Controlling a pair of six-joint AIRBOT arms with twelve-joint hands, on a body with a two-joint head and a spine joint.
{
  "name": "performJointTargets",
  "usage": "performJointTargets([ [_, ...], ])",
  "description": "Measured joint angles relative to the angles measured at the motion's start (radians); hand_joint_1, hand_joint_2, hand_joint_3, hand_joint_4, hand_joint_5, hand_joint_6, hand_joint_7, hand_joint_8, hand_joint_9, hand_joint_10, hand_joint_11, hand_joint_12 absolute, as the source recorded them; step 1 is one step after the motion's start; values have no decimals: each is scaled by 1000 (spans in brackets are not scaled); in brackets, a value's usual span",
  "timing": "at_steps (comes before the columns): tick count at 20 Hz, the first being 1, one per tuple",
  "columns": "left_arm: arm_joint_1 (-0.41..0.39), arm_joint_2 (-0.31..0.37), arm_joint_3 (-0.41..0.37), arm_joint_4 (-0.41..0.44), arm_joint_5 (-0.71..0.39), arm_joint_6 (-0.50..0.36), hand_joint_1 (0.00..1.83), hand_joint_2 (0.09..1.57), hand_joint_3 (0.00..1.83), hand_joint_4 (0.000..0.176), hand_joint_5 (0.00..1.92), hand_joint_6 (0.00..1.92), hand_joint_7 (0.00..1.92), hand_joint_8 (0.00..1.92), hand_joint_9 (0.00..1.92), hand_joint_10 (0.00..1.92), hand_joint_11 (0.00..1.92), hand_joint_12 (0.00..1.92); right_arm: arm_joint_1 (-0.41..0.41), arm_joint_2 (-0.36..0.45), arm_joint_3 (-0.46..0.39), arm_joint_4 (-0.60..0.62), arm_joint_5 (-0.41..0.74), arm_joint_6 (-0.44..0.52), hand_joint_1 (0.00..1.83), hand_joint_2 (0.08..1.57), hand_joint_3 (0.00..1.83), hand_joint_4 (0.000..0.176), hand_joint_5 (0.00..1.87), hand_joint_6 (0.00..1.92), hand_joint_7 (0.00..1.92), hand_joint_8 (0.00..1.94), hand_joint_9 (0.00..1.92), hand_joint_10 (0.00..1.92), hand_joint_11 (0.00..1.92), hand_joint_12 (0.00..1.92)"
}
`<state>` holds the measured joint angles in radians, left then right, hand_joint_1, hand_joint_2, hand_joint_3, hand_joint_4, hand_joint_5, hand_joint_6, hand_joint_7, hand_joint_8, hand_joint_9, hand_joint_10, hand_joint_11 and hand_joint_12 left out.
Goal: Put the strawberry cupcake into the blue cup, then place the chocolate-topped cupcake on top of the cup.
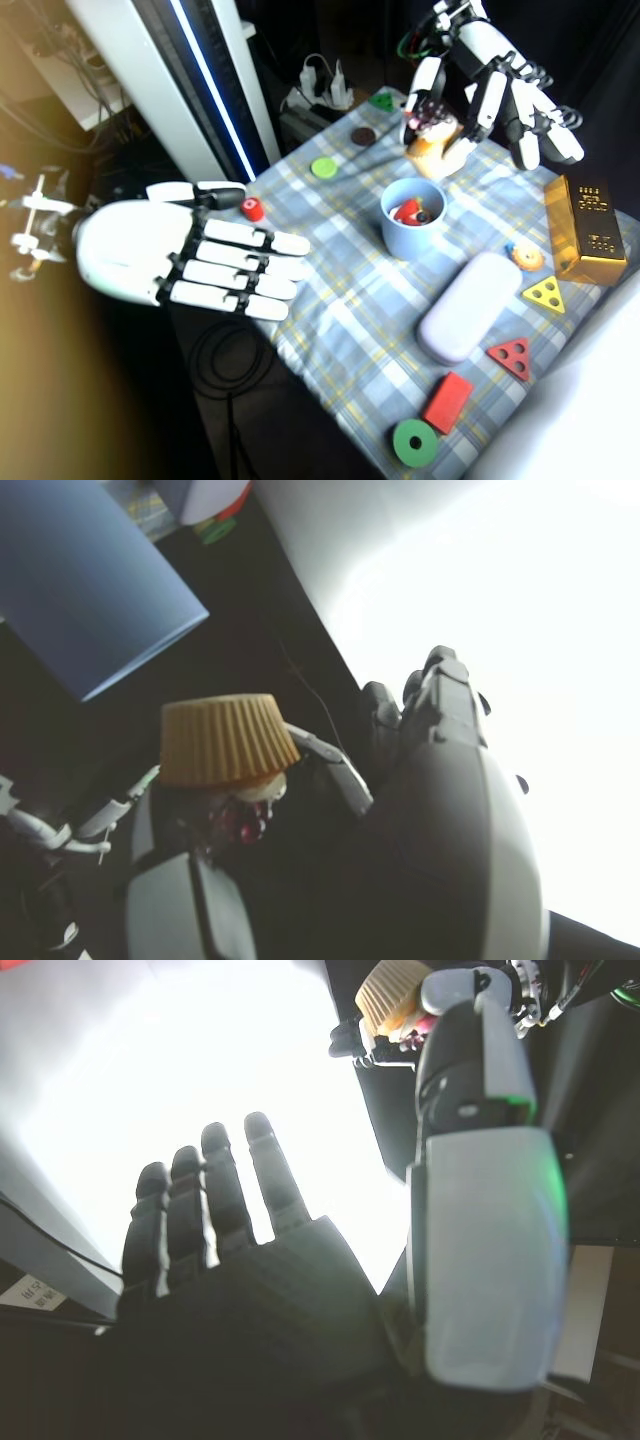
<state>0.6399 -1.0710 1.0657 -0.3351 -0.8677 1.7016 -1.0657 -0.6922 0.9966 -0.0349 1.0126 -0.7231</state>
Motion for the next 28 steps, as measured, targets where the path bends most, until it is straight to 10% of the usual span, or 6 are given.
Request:
performJointTargets([
  [12, -3, -35, 23, -2, -7, -8, 1019, 1109, 0, 176, 980, 970, 394, 7, 50, 9, 0, 0, -7, 0, 0, 0, 5, 3, 63, 999, 2, 2, 80, 11, 134, 11, 0, 0, 0, 0],
  [17, -7, -68, 51, 4, 7, -34, 1032, 1089, 0, 176, 1018, 908, 384, 0, 54, 4, 0, 0, -11, 0, 0, 0, 6, 4, 58, 981, 0, 28, 66, 4, 112, 0, 0, 0, 0, 0],
  [22, -10, -72, 58, 3, 13, -43, 1020, 1092, 4, 176, 995, 944, 319, 1, 3, 0, 0, 0, -11, 0, 0, 0, 7, 4, 39, 1002, 3, 14, 46, 0, 84, 0, 0, 0, 0, 0],
  [24, -9, -74, 61, 1, 15, -46, 958, 982, 0, 176, 837, 132, 298, 3, 0, 0, 0, 0, -11, 0, 0, 0, 7, 4, 13, 980, 0, 17, 34, 0, 99, 6, 0, 0, 0, 0],
  [28, -9, -74, 61, -2, 15, -47, 941, 989, 5, 176, 840, 15, 266, 1, 0, 0, 0, 0, -11, 0, 0, 1, 7, 4, 20, 972, 0, 25, 43, 4, 108, 7, 0, 0, 0, 0],
])
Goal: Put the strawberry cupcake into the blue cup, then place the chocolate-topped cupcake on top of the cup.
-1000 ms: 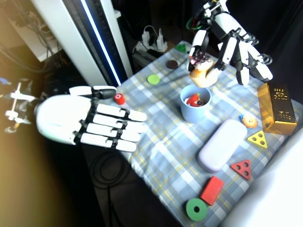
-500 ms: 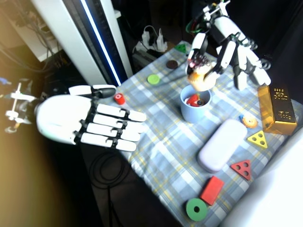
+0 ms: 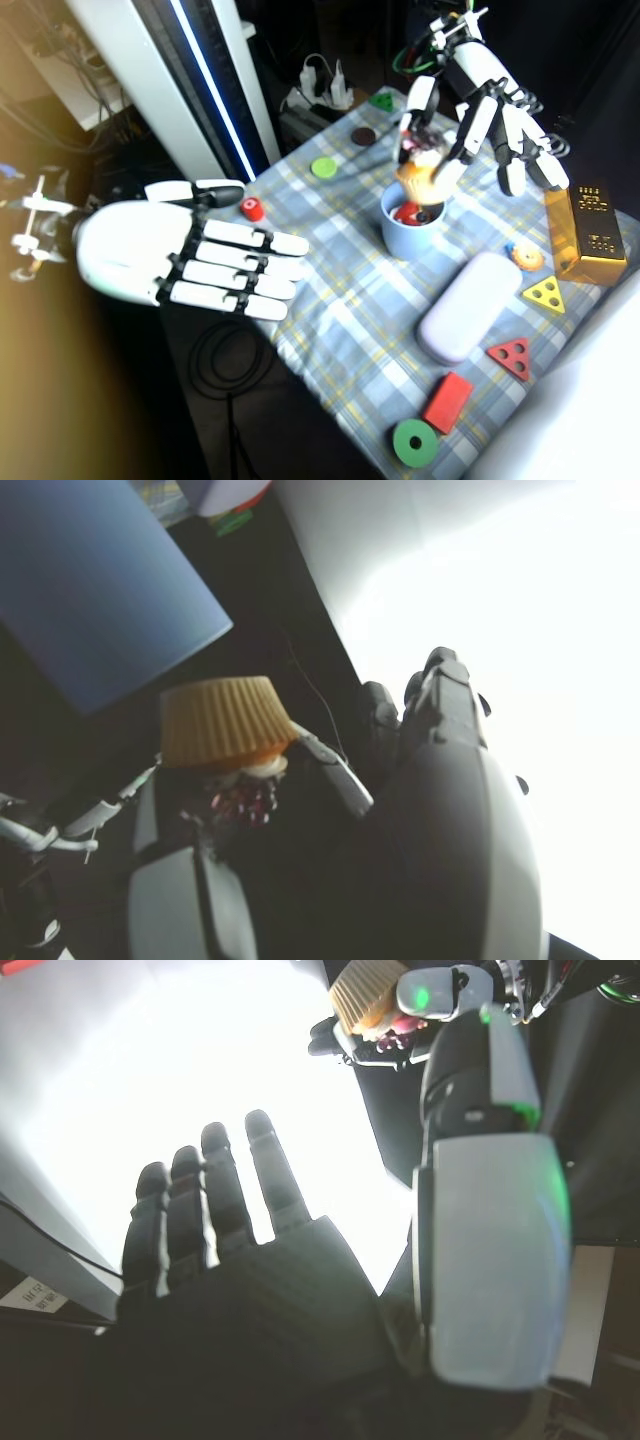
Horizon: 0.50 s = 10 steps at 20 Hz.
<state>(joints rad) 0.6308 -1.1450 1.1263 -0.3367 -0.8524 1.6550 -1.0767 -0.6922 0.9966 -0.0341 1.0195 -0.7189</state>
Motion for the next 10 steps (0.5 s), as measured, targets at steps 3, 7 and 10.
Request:
performJointTargets([
  [3, 0, -3, 2, 0, -1, 0, 934, 993, 0, 176, 858, 11, 264, 1, 0, 0, 0, 0, 0, 0, 0, 0, 0, 0, 42, 978, 0, 17, 46, 4, 97, 0, 0, 0, 0, 0],
  [7, 2, -5, 2, -2, 0, 0, 912, 994, 2, 176, 883, 16, 273, 4, 0, 0, 0, 0, 0, 0, 0, 0, 0, 0, 34, 988, 3, 22, 47, 3, 97, 4, 0, 0, 0, 0],
  [10, 2, -5, 2, -2, 0, -1, 1011, 1102, 3, 176, 974, 969, 270, 6, 0, 0, 0, 0, 0, 0, 0, 0, 0, 0, 24, 980, 0, 37, 39, 1, 85, 1, 0, 0, 0, 0],
])
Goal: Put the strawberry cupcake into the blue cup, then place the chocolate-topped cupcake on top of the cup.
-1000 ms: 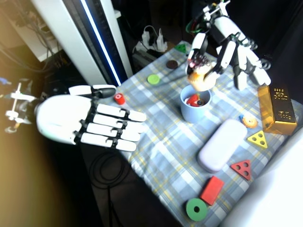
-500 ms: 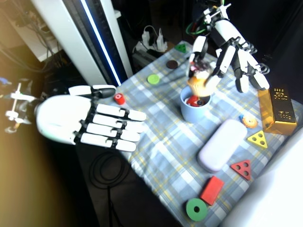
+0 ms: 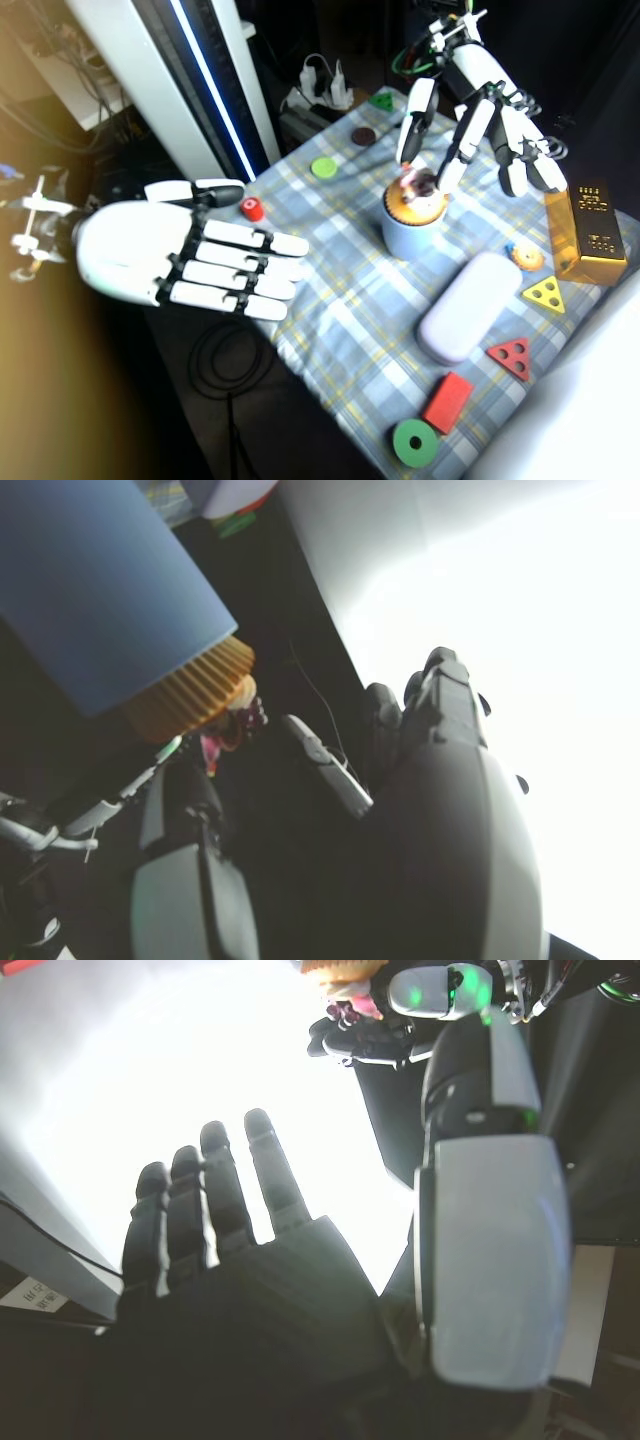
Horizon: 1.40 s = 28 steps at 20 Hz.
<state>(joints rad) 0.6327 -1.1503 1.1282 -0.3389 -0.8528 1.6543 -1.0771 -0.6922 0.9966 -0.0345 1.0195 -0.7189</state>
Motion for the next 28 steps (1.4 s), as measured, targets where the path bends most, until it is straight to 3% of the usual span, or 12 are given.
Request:
performJointTargets([
  [1, 0, 1, 0, -1, -2, -2, 908, 1018, 0, 149, 807, 377, 283, 8, 46, 6, 0, 0, 0, 0, 0, 0, 0, 0, 28, 985, 1, 35, 31, 0, 64, 0, 0, 0, 0, 0],
  [3, 0, 11, -5, 1, 1, -2, 850, 978, 0, 136, 799, 38, 276, 1, 30, 0, 0, 0, 0, 0, 0, 0, 0, 0, 45, 984, 0, 45, 32, 1, 59, 0, 0, 0, 0, 0],
  [4, 0, 23, -10, 3, 3, -2, 803, 968, 0, 167, 859, 17, 307, 3, 30, 1, 0, 0, 0, 0, 0, 2, 0, 0, 49, 989, 2, 50, 34, 1, 70, 5, 0, 0, 0, 0],
  [6, 0, 43, -20, 5, 1, -2, 676, 958, 0, 176, 799, 2, 267, 0, 9, 1, 0, 0, 0, -2, 1, 6, 0, 0, 53, 999, 5, 30, 53, 7, 97, 12, 0, 0, 0, 0],
  [7, 0, 50, -20, 6, -1, -2, 497, 961, 1, 164, 671, 0, 255, 0, 53, 18, 0, 0, 0, -4, 1, 8, 0, 0, 53, 988, 0, 51, 44, 2, 81, 4, 0, 0, 0, 0],
  [11, 0, 51, -20, -1, 0, -2, 461, 918, 0, 158, 654, 2, 324, 2, 65, 4, 0, 0, -7, -8, 1, 8, -1, 1, 72, 979, 0, 11, 65, 7, 112, 10, 0, 0, 0, 0],
  [12, 0, 51, -20, 8, 0, -2, 436, 931, 6, 100, 583, 0, 339, 6, 68, 4, 0, 0, -7, -8, 1, 10, 0, 1, 65, 981, 0, 7, 56, 2, 95, 2, 0, 0, 0, 0],
  [14, 3, 57, -29, 4, -4, -2, 481, 910, 0, 87, 475, 0, 337, 17, 34, 3, 0, 0, -7, -8, 1, 13, 0, 1, 62, 976, 0, 0, 51, 0, 79, 0, 0, 0, 0, 0],
  [19, 78, 165, -97, -20, -69, -2, 632, 830, 0, 86, 314, 0, 219, 0, 8, 0, 0, 0, -26, -14, 1, 48, 19, 0, 59, 986, 1, 32, 61, 10, 109, 14, 4, 2, 0, 0],
  [20, 109, 191, -115, -55, -88, -2, 717, 846, 0, 67, 309, 0, 200, 0, 1, 0, 0, 0, -39, -14, 1, 68, 38, 0, 97, 1007, 9, 38, 65, 10, 135, 21, 14, 5, 0, 0],
  [22, 168, 229, -145, -103, -124, -1, 538, 839, 0, 44, 288, 0, 190, 0, 0, 0, 0, 0, -66, -18, 1, 104, 81, -1, 52, 1022, 9, 29, 42, 1, 118, 7, 0, 0, 0, 0],
  [28, 341, 313, -252, -208, -281, 7, 210, 889, 13, 56, 148, 1, 192, 3, 0, 0, 0, 0, -94, -46, -40, 187, 195, -104, 0, 912, 0, 21, 0, 0, 2, 0, 0, 0, 0, 0],
])
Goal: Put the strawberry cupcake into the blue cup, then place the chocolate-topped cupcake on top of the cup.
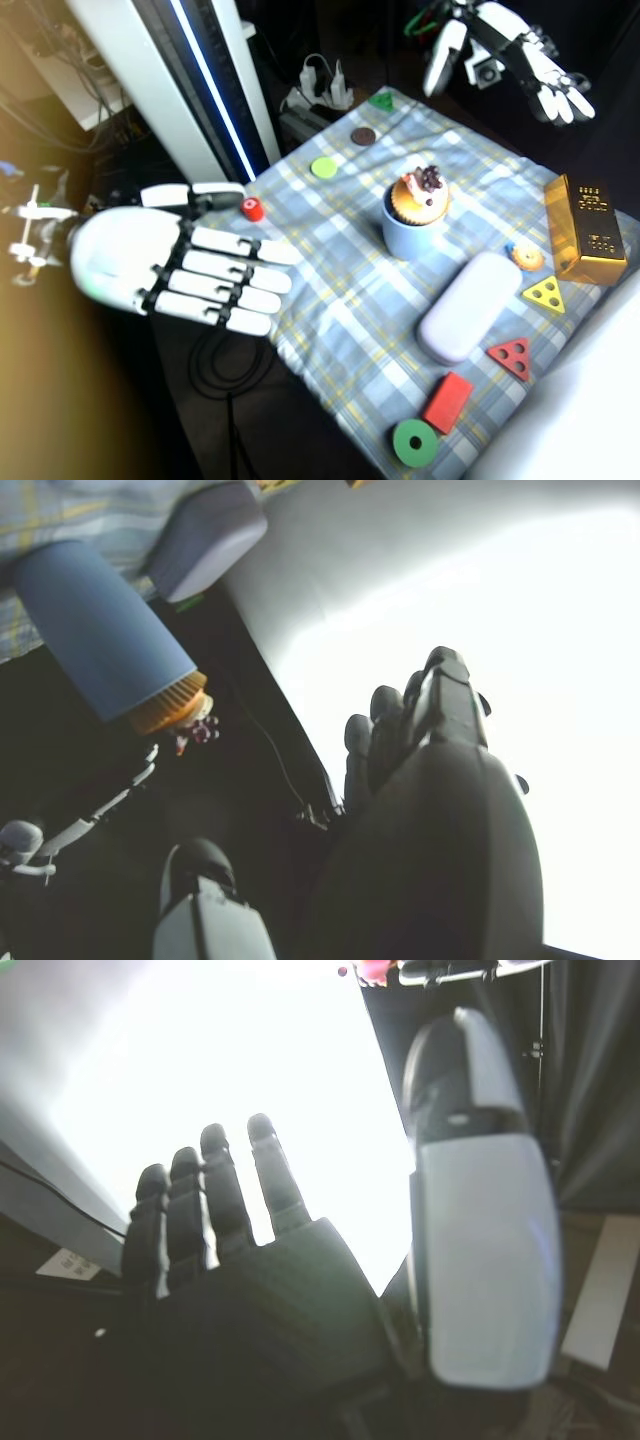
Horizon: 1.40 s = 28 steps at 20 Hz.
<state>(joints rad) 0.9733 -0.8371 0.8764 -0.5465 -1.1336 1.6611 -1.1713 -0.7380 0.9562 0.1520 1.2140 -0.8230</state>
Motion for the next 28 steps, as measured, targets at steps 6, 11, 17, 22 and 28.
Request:
performJointTargets([
  [6, 95, 18, -91, -40, -159, 103, 208, 864, 0, 13, 210, 0, 253, 6, 53, 7, 0, 0, -144, -6, -24, 90, 151, -27, 0, 919, 0, 16, 0, 0, 0, 0, 0, 0, 0, 0],
  [11, 192, -19, -103, -112, -348, 103, 134, 830, 0, 98, 102, 0, 135, 0, 26, 0, 0, 0, -332, -80, -36, 293, 380, -29, 0, 890, 0, 53, 0, 0, 0, 0, 0, 0, 0, 0],
  [17, 223, -47, -113, -124, -401, 104, 136, 835, 0, 68, 57, 3, 112, 0, 22, 0, 0, 0, -333, -129, -31, 309, 417, -29, 0, 971, 20, 23, 0, 0, 0, 0, 0, 0, 0, 0],
  [22, 238, -66, -113, -118, -431, 104, 181, 809, 0, 47, 93, 11, 126, 5, 7, 3, 0, 0, -309, -161, -18, 312, 419, -29, 0, 948, 1, 28, 0, 0, 0, 0, 0, 0, 0, 0],
  [28, 270, -72, -120, -167, -477, 122, 134, 816, 0, 49, 61, 3, 68, 0, 0, 0, 0, 0, -254, -181, -12, 308, 421, -29, 67, 920, 0, 97, 0, 0, 0, 0, 0, 0, 0, 0],
])
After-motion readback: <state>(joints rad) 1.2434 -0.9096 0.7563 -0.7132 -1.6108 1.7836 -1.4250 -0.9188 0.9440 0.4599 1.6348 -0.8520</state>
